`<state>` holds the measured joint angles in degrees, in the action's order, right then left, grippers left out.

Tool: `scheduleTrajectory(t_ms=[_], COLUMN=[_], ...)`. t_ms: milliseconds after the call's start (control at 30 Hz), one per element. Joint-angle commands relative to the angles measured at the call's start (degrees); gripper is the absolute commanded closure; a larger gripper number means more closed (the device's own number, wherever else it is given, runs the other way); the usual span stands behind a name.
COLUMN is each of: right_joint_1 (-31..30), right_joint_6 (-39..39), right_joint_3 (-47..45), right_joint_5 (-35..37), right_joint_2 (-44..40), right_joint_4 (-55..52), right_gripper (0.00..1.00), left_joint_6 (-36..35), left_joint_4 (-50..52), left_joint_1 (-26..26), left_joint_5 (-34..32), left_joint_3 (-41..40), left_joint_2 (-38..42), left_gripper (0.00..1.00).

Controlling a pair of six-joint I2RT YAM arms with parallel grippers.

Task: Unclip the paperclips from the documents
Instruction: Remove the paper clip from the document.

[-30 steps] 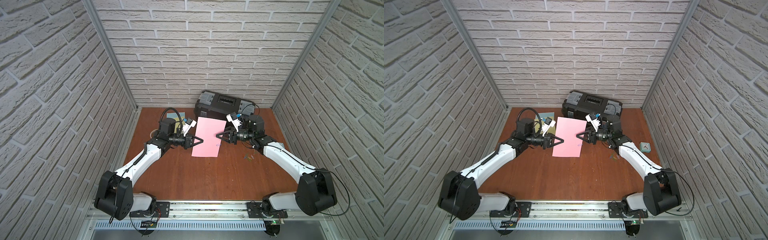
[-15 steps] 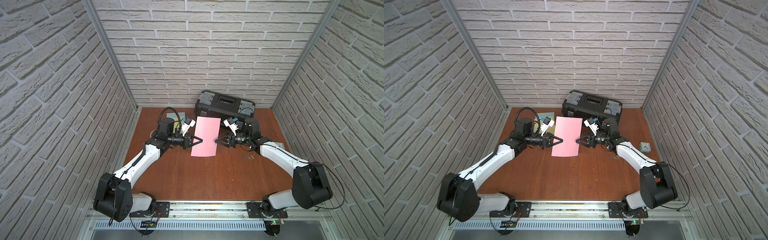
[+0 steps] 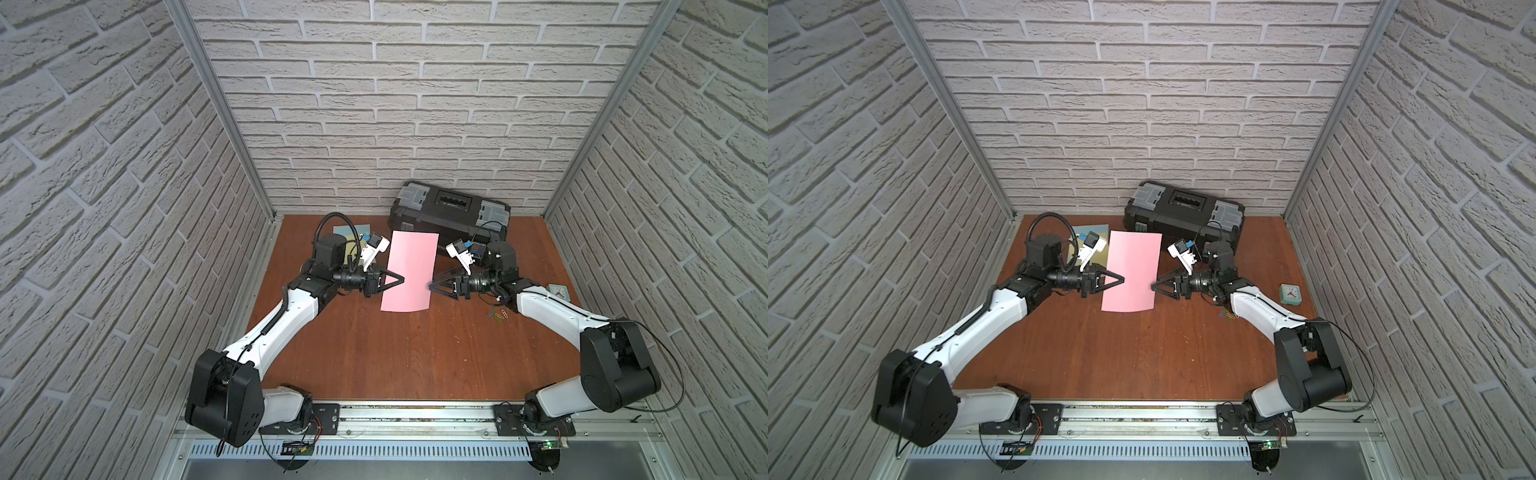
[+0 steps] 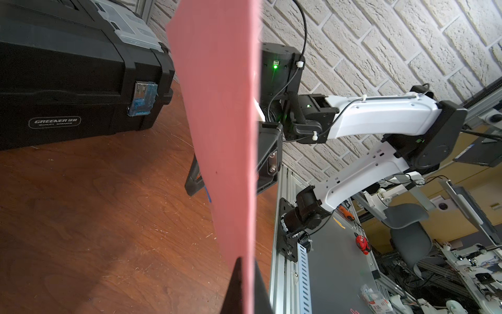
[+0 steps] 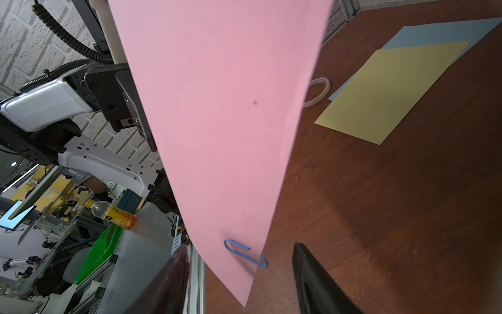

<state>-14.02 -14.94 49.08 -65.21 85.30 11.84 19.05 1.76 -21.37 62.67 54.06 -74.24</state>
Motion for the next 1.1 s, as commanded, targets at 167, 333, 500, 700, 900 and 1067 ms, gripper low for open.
scheduleTrajectory(t_ms=[167, 333, 500, 700, 900, 1067], right_joint_1=[-0.4, -0.9, -0.8, -0.8, -0.8, -0.9], right_joint_6=[-9.9, -9.6, -3.4, 1.0, 0.7, 0.4], right_joint_3=[-1.3, -1.3, -0.8, 0.4, 1.3, 1.8], right_joint_5=[-3.6, -6.3, -6.5, -6.1, -6.2, -6.2], right_joint_2=[2.1, 1.3, -1.5, -3.6, -3.2, -2.7], right_joint_4=[16.2, 15.0, 5.8, -1.1, -1.4, -1.3], right_gripper=[0.34, 0.45, 0.6, 0.68, 0.69, 0.75], left_joint_6=[-1.1, -1.5, -1.7, -2.5, -2.7, -3.2], left_joint_4=[-0.7, -0.7, -0.4, 0.4, 0.7, 1.4], left_joint_1=[0.4, 0.9, 1.5, 2.1, 2.1, 2.2], left_joint_5=[1.6, 1.3, 1.4, 1.6, 1.7, 1.6], left_joint_3=[1.4, 1.3, 1.1, 1.2, 1.2, 1.2], left_joint_2=[2.0, 1.9, 1.7, 1.7, 1.8, 1.9], left_gripper=[1.0, 1.0, 1.0, 1.0, 1.0, 1.0])
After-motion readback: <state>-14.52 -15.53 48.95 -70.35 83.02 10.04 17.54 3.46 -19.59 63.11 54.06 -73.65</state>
